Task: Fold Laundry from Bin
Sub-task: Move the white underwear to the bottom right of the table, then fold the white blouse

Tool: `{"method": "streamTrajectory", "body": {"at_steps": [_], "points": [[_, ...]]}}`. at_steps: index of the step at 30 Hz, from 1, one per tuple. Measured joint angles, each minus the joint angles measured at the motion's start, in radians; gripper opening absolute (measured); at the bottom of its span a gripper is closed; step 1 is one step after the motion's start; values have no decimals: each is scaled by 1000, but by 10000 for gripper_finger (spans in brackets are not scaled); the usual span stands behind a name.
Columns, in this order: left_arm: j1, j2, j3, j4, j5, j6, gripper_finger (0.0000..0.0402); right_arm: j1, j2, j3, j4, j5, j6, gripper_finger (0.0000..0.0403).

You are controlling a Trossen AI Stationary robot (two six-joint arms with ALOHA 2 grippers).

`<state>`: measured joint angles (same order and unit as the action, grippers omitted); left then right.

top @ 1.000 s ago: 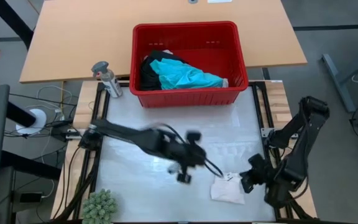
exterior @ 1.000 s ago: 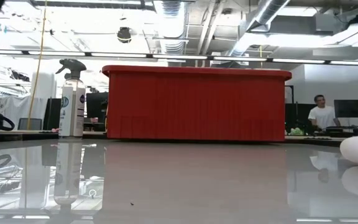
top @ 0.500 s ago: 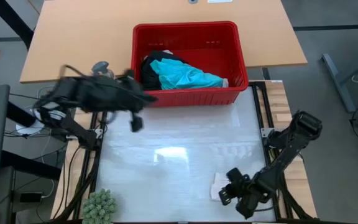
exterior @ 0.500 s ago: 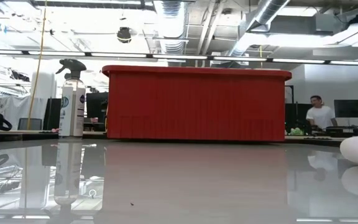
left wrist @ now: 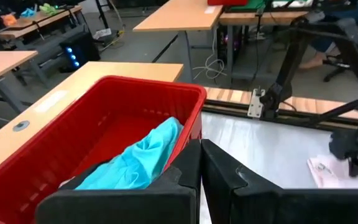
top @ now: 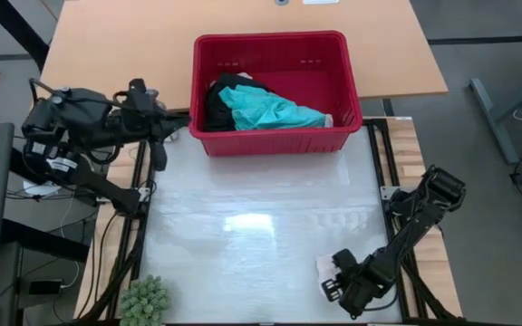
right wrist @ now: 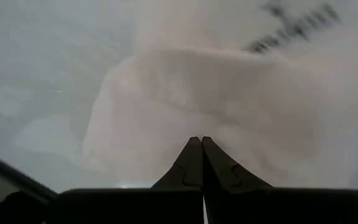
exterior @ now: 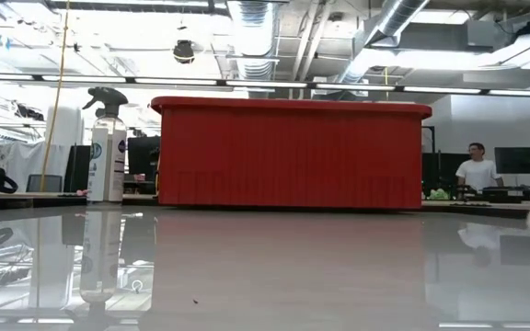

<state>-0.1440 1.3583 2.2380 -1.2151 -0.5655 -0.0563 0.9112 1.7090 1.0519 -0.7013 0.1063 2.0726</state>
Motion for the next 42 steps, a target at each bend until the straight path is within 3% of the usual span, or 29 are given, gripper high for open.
{"method": "streamTrajectory", "body": {"at_steps": [4,13,18,24,31,37,40,42], "points": [[0,1,-45,4,0,23,0,53,-2,0,-27,-87,146,16],[0,2,-165,62,4,55,0,106,-2,0,-28,-303,208,17],[1,0,-204,97,2,75,0,91,-2,0,-96,-355,218,30],[11,4,-216,133,3,121,0,77,-2,0,-168,-371,214,17],[15,-10,-215,195,39,115,5,98,-2,132,-323,-241,203,75],[15,-43,-214,204,37,125,58,115,-2,354,-633,-140,178,122],[15,-45,-214,196,74,127,97,80,-2,474,-771,14,157,142],[15,-49,-214,170,86,126,125,32,-2,551,-854,180,147,152]]}}
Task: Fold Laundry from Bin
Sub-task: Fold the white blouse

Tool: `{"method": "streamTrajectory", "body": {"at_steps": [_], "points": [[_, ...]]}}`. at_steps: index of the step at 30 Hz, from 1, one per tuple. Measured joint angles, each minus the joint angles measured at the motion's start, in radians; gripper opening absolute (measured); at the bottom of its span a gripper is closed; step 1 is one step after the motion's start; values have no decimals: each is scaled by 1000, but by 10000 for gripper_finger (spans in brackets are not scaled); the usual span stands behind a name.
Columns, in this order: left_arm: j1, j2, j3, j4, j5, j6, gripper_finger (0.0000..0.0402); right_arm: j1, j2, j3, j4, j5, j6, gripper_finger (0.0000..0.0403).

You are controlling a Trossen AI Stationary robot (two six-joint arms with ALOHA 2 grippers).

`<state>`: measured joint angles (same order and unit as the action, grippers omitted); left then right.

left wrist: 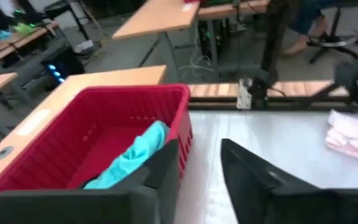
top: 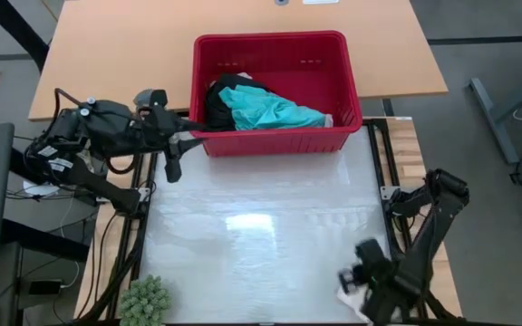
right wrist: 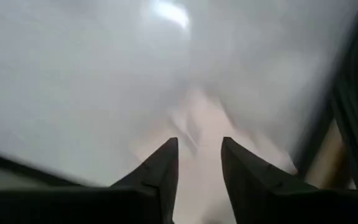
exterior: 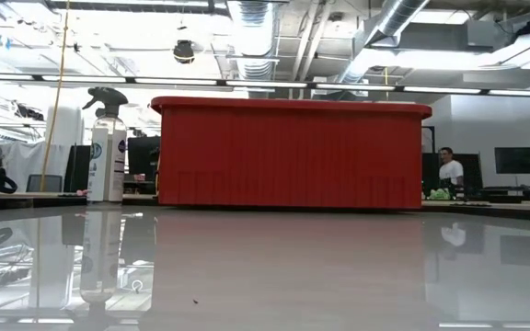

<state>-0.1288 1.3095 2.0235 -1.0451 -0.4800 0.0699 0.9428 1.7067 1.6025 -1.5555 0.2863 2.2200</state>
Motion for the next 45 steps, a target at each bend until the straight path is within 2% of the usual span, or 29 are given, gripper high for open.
{"method": "streamTrajectory", "body": {"at_steps": [3,5,10,14,17,20,22,25,27,31,35,41,45], "points": [[8,0,0,3,-8,-26,163,-110,-14,74,0,309,-118,162],[33,1,0,30,15,-29,182,-208,-24,125,11,434,-248,165],[173,-5,0,29,190,-26,198,-481,-25,263,19,557,-739,166],[295,-10,-53,9,343,-12,199,-708,-25,370,50,573,-1197,169],[372,-34,-150,41,463,19,199,-874,-24,450,120,501,-1528,182],[453,-80,-278,123,605,33,199,-1034,-25,519,214,350,-1805,204],[515,-114,-362,208,689,35,199,-1132,-25,547,263,228,-1935,219],[614,-155,-474,327,760,22,199,-1269,-25,555,337,37,-2078,232],[674,-165,-537,424,810,-16,199,-1335,-20,554,351,-14,-2173,234],[748,-148,-622,589,840,-89,199,-1429,31,552,388,-28,-2433,235],[788,-89,-641,651,840,-139,199,-1518,107,549,448,-105,-2548,235],[861,-46,-640,779,852,-215,199,-1686,200,550,470,-439,-2611,235],[935,-46,-640,822,907,-292,199,-1775,245,549,470,-574,-2615,235]]}}
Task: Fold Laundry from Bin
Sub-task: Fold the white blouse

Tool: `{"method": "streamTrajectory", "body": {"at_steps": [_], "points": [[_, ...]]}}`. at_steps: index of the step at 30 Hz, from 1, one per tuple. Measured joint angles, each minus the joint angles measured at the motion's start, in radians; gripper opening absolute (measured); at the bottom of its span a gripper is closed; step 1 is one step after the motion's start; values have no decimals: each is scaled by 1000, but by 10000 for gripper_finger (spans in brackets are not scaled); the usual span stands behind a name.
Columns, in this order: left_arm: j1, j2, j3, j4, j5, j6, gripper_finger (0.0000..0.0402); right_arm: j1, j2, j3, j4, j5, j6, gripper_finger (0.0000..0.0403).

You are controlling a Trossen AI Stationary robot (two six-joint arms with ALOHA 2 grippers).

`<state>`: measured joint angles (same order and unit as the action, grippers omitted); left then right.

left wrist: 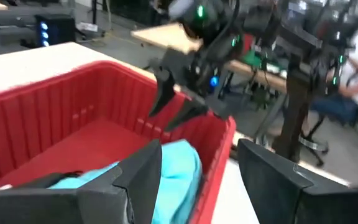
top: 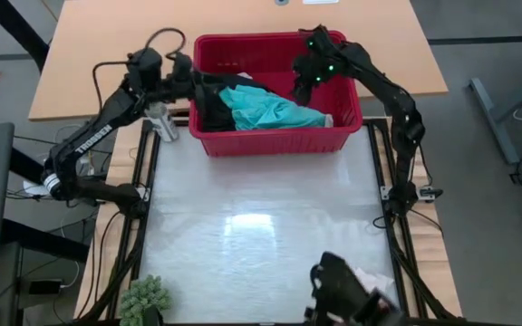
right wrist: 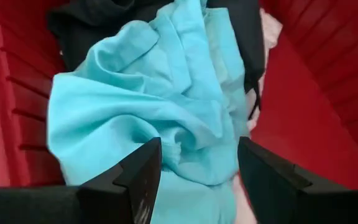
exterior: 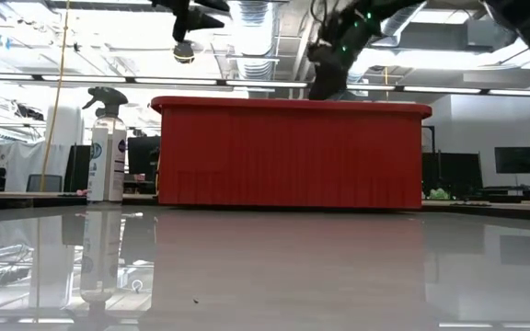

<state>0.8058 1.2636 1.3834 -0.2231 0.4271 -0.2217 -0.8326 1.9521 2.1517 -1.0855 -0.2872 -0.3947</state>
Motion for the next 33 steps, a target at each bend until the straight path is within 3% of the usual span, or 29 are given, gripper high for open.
{"method": "streamTrajectory", "body": {"at_steps": [6,11,16,23,29,33], "points": [[78,0,0,31,14,-44,199,-68,44,0,139,-12,7,235],[119,-1,0,29,37,-56,199,-73,81,2,339,70,132,235],[145,-1,0,23,40,-48,199,-54,141,2,455,76,245,235],[153,-1,0,-20,59,-31,199,-11,247,0,554,76,317,235],[156,-1,0,-29,53,-8,199,20,293,1,576,79,315,235],[178,-1,0,-30,43,-28,199,23,298,0,680,81,319,235]]}}
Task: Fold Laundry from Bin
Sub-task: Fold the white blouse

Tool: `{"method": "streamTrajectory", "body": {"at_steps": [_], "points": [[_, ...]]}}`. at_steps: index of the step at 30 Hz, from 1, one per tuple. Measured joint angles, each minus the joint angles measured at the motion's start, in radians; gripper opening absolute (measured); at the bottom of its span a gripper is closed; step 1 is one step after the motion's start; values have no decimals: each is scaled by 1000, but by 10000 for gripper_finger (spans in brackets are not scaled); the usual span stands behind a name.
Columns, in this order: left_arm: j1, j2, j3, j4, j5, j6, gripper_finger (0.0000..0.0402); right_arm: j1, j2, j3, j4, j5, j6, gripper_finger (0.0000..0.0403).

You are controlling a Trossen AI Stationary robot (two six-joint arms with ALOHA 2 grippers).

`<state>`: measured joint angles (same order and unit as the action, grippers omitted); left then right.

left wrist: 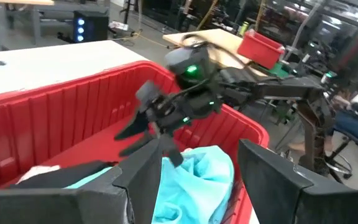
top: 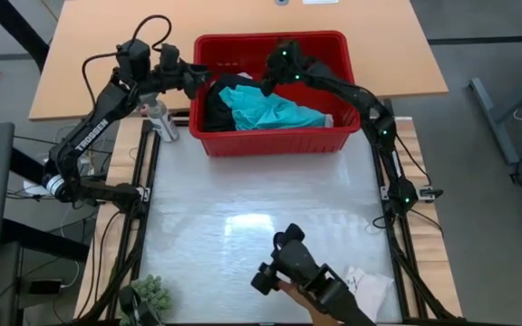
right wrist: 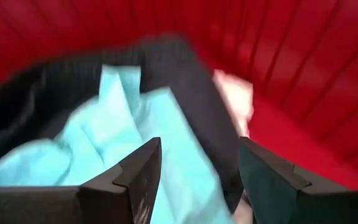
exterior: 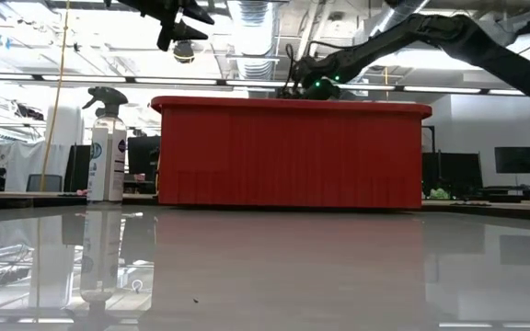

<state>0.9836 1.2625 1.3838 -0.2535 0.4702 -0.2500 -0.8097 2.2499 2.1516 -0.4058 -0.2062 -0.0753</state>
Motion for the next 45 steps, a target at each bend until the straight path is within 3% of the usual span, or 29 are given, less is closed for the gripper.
{"method": "streamTrajectory", "body": {"at_steps": [5,11,17,24,29,33,39,41,45], "points": [[33,0,0,-1,4,-28,199,9,-3,2,139,40,26,226],[55,0,0,-2,21,-44,199,-27,-3,2,136,178,14,217],[69,0,0,-2,17,-44,199,-142,-3,2,41,130,164,214],[70,0,0,-1,-11,-48,199,-173,46,0,-6,11,215,214],[69,0,0,-3,-11,-70,199,-158,107,0,4,17,200,214],[69,0,0,-7,-15,-74,199,-135,122,2,66,113,176,214],[69,0,0,-31,-50,-69,199,-134,146,0,41,167,108,214],[69,0,0,-32,-55,-69,199,-128,158,0,45,161,96,214],[69,0,0,-34,-57,-73,199,-116,185,2,24,50,108,214]]}}
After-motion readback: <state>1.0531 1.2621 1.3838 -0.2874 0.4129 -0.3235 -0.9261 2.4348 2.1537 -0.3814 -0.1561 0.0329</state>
